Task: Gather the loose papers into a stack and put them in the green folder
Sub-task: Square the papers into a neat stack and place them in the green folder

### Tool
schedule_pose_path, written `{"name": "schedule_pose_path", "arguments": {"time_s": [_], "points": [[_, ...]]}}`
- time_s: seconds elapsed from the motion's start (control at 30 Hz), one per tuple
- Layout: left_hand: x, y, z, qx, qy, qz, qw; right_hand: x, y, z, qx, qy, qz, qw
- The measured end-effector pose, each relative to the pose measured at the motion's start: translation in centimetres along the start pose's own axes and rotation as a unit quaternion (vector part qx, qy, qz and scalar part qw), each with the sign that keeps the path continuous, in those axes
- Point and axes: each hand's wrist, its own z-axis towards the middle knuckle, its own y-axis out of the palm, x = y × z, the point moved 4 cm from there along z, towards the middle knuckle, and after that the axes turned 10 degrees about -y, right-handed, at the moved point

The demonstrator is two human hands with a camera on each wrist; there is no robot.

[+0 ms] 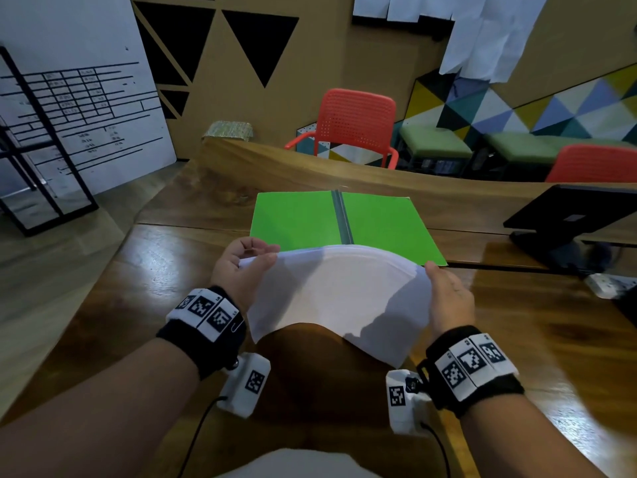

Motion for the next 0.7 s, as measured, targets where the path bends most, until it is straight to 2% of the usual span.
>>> {"name": "schedule_pose_path", "arguments": {"time_s": [0.3,0.5,0.7], "points": [[-0.1,-0.3,0.7,-0.022,-0.037,-0.01,0.999,0.0,0.0,0.6,-0.024,-0.046,-0.023,0.998],[-0.2,-0.2,1.4,0.025,-0.045,-0.006,0.999,0.5,-0.1,1.2,-0.001,-0.017,-0.016,1.0],[-0.4,-0.2,2.3,0.017,-0.041,-0.027,0.999,0.7,-0.1,1.7,0.008,-0.025,-0.006,1.0]]}}
